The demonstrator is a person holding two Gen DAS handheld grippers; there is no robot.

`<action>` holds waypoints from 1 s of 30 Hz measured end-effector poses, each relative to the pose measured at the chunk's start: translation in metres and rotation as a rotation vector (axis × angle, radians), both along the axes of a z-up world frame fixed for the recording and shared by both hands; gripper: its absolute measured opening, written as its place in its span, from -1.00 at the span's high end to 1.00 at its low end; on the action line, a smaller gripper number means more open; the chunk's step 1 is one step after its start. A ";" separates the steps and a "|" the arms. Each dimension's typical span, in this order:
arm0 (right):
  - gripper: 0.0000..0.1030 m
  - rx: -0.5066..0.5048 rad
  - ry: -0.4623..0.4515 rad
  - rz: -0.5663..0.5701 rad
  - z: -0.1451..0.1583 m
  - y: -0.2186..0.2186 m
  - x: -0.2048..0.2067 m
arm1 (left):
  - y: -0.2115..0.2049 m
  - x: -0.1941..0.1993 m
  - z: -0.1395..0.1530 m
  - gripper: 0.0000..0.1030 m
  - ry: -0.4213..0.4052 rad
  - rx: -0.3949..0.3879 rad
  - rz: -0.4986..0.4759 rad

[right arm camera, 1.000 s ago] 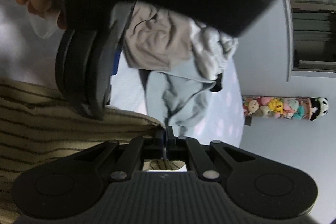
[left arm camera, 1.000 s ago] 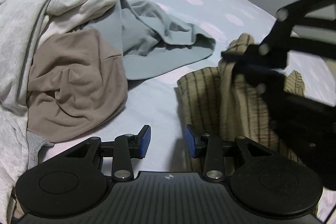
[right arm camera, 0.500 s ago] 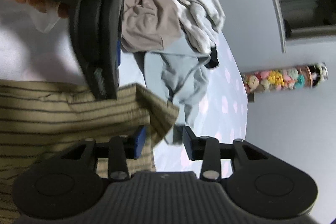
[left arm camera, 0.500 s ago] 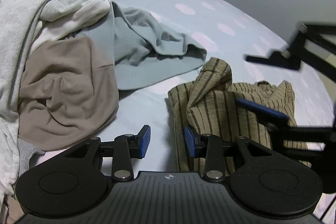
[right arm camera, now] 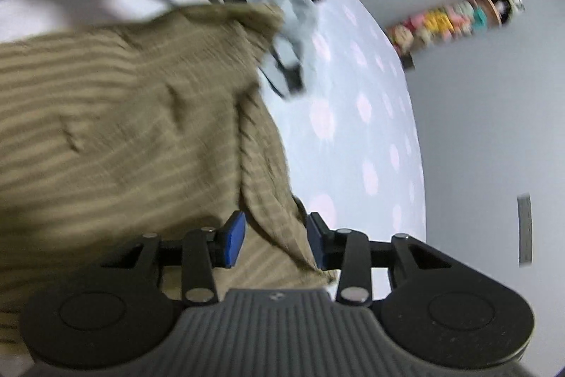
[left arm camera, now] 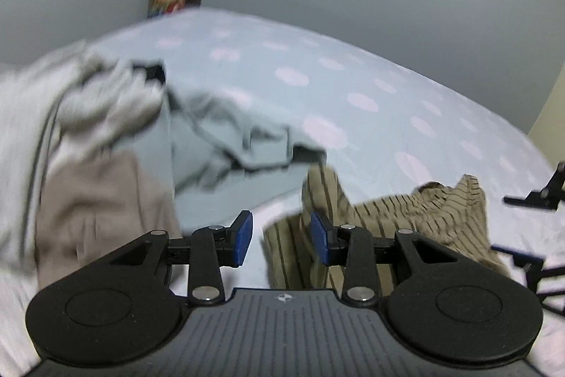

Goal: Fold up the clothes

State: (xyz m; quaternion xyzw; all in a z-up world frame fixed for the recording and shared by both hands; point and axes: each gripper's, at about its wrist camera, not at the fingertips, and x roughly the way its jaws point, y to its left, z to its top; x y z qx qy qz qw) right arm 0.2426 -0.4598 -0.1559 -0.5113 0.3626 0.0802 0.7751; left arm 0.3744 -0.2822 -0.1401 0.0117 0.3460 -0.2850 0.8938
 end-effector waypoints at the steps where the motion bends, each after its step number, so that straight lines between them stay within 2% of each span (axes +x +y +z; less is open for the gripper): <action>1: 0.20 0.005 -0.001 -0.018 -0.001 -0.007 0.001 | -0.003 0.004 0.000 0.35 -0.008 0.004 -0.006; 5: 0.20 0.027 -0.005 -0.092 -0.006 -0.036 0.007 | -0.009 0.015 -0.006 0.35 -0.003 0.004 -0.032; 8: 0.20 0.074 0.030 -0.071 -0.017 -0.044 0.019 | -0.013 0.019 -0.019 0.36 0.040 -0.003 -0.063; 10: 0.24 0.062 0.067 -0.047 -0.030 -0.044 0.025 | -0.014 0.023 -0.027 0.52 0.062 -0.013 -0.070; 11: 0.35 0.062 0.082 -0.043 -0.035 -0.044 0.027 | -0.014 0.024 -0.029 0.77 0.072 -0.019 -0.073; 12: 0.74 0.062 0.097 -0.039 -0.041 -0.044 0.029 | -0.014 0.026 -0.031 0.92 0.078 -0.023 -0.071; 13: 0.89 0.068 0.091 -0.046 -0.042 -0.045 0.030 | -0.013 0.027 -0.032 0.95 0.076 -0.028 -0.056; 18: 0.89 0.123 -0.023 -0.133 -0.037 -0.058 0.037 | -0.002 0.034 -0.033 1.00 0.056 -0.030 0.066; 20: 0.89 0.130 -0.053 -0.174 -0.037 -0.062 0.041 | 0.001 0.037 -0.037 1.00 0.070 -0.001 0.096; 22: 0.80 0.151 -0.060 -0.204 -0.038 -0.063 0.043 | 0.003 0.040 -0.040 1.00 0.085 0.030 0.124; 25: 0.70 0.177 -0.059 -0.239 -0.035 -0.064 0.044 | 0.006 0.035 -0.033 1.00 0.070 -0.023 0.099; 26: 0.69 0.179 -0.061 -0.239 -0.032 -0.063 0.045 | 0.006 0.034 -0.031 0.96 0.065 -0.043 0.089; 28: 0.54 0.184 -0.068 -0.232 -0.027 -0.060 0.041 | 0.008 0.031 -0.025 0.62 0.053 -0.082 0.069; 29: 0.49 0.185 -0.069 -0.230 -0.024 -0.059 0.041 | 0.009 0.029 -0.023 0.30 0.047 -0.102 0.059; 30: 0.44 0.186 -0.070 -0.227 -0.022 -0.058 0.040 | 0.009 0.027 -0.020 0.08 0.042 -0.121 0.049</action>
